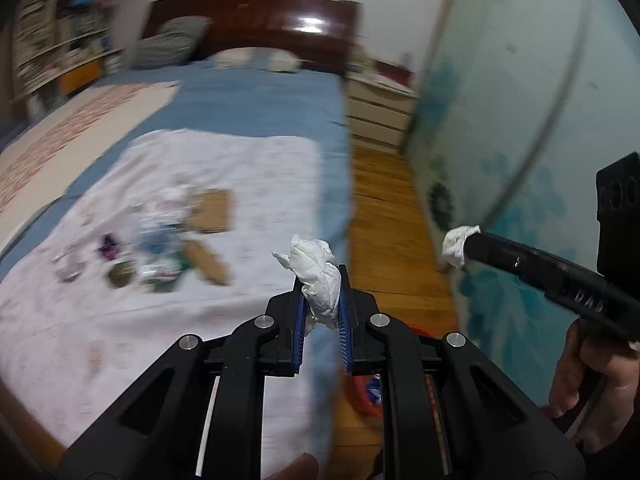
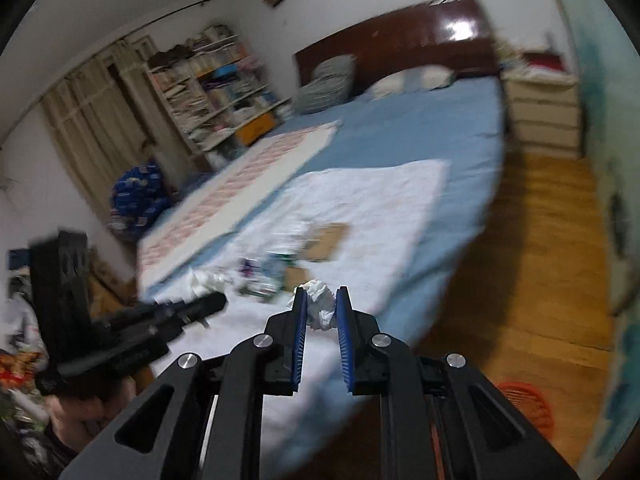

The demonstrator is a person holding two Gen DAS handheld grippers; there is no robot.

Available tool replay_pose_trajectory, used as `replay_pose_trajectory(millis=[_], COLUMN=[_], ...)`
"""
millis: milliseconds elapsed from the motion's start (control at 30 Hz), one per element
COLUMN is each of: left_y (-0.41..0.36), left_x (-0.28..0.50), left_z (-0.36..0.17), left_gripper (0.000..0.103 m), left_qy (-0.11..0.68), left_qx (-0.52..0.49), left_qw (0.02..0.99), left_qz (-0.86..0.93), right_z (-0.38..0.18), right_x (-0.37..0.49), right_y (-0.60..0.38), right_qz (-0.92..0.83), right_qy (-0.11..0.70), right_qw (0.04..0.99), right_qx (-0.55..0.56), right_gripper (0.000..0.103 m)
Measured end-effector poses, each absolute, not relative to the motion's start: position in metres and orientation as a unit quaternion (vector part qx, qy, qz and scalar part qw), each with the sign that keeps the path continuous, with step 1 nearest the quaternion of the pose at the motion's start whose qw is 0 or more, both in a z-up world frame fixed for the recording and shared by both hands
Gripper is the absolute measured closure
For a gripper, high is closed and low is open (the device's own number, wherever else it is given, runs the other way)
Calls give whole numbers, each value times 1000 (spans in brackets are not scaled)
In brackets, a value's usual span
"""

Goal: Collect trash
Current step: 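Carry both to the red wastebasket and open both tools to drop them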

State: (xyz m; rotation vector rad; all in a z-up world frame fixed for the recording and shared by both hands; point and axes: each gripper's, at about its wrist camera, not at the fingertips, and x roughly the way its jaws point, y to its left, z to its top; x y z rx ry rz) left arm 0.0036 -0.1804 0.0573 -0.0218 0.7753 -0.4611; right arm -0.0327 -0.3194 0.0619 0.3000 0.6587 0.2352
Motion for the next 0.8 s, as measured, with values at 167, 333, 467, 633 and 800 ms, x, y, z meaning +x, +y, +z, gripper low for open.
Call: replay_pose_trajectory(millis=[167, 333, 467, 633, 800], left_y=[-261, -348, -395, -416, -431], left_x=[-17, -18, -11, -25, -28], left_z=[32, -44, -137, -209, -218], left_gripper=[89, 89, 89, 89, 88], left_qy=[378, 410, 489, 542, 548], left_qx=[20, 100, 154, 192, 194], left_qw=[876, 831, 773, 729, 725], left_qz=[-297, -363, -374, -371, -369], right_z=[25, -61, -139, -223, -258], right_x=[-101, -134, -141, -132, -132], right_y=[-404, -471, -502, -516, -514], right_qz=[22, -45, -76, -88, -94], right_qy=[342, 390, 430, 486, 496], right_qw=[924, 891, 859, 821, 811], right_qx=[170, 227, 266, 287, 296], right_gripper=[87, 87, 87, 87, 85])
